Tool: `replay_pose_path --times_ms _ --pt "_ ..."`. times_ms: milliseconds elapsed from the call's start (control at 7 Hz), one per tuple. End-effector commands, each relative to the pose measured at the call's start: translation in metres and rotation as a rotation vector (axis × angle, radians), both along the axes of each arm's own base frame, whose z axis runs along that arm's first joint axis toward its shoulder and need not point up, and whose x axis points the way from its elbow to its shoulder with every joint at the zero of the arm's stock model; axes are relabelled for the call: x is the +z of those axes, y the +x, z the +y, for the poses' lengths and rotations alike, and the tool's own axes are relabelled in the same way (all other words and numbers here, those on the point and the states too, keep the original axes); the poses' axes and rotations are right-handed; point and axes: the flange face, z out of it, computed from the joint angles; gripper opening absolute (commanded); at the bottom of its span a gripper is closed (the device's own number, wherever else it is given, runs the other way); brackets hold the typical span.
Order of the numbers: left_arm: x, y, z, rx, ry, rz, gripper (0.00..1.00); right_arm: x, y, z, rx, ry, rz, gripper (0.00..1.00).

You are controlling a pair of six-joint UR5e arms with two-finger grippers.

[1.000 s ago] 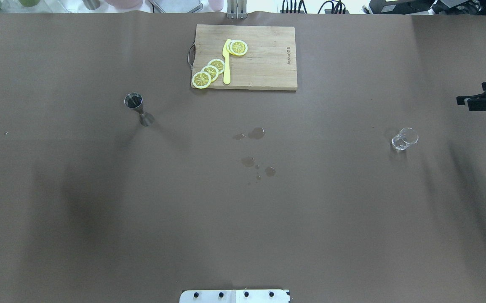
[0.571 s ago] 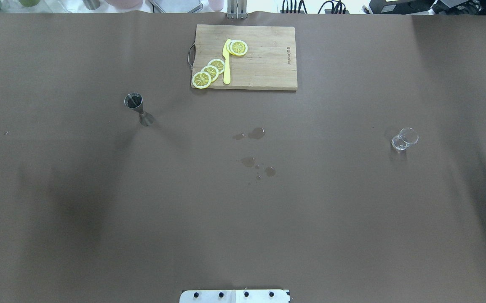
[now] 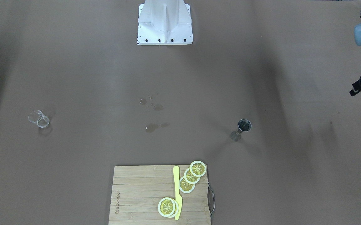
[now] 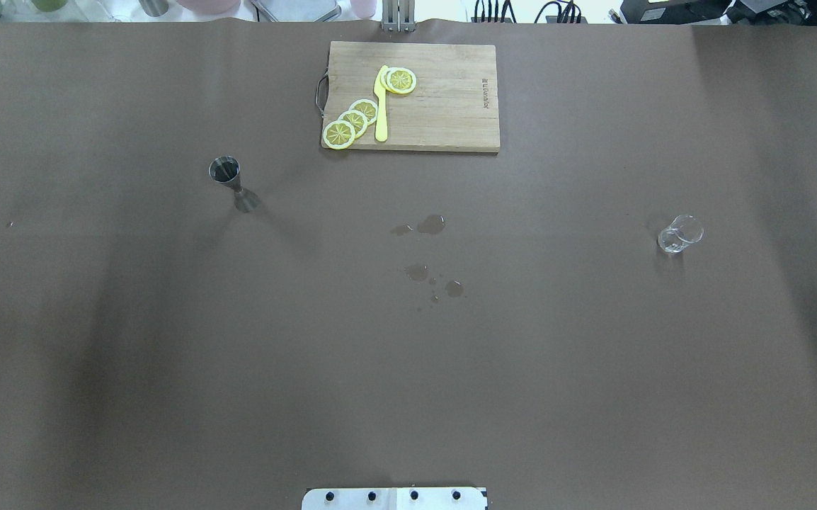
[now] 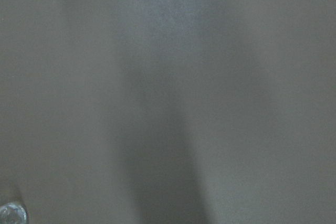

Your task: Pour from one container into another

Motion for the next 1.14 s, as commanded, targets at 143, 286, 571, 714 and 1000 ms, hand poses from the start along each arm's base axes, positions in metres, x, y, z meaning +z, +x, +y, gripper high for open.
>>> replay_pose_path --times_ms 143,286,571,714,1000 --pt "0.033 -0.075 0.005 0.093 0.023 -0.028 0.98 0.025 0.013 0.018 -0.061 0.052 0.093 1.0" --pt "0.033 -0.087 0.008 0.073 0.025 -0.027 0.98 0.026 0.012 0.02 -0.066 0.046 0.082 1.0" --pt "0.02 -0.094 0.007 0.057 0.04 -0.026 0.98 -0.005 0.018 0.031 -0.104 -0.056 0.083 1.0" --pt "0.013 -0.096 0.01 0.054 -0.003 -0.026 0.98 -0.007 0.043 0.038 -0.139 0.001 0.115 1.0" --pt "-0.001 -0.104 0.02 0.038 -0.023 -0.025 0.98 -0.005 0.068 0.042 -0.133 0.039 0.152 1.0"
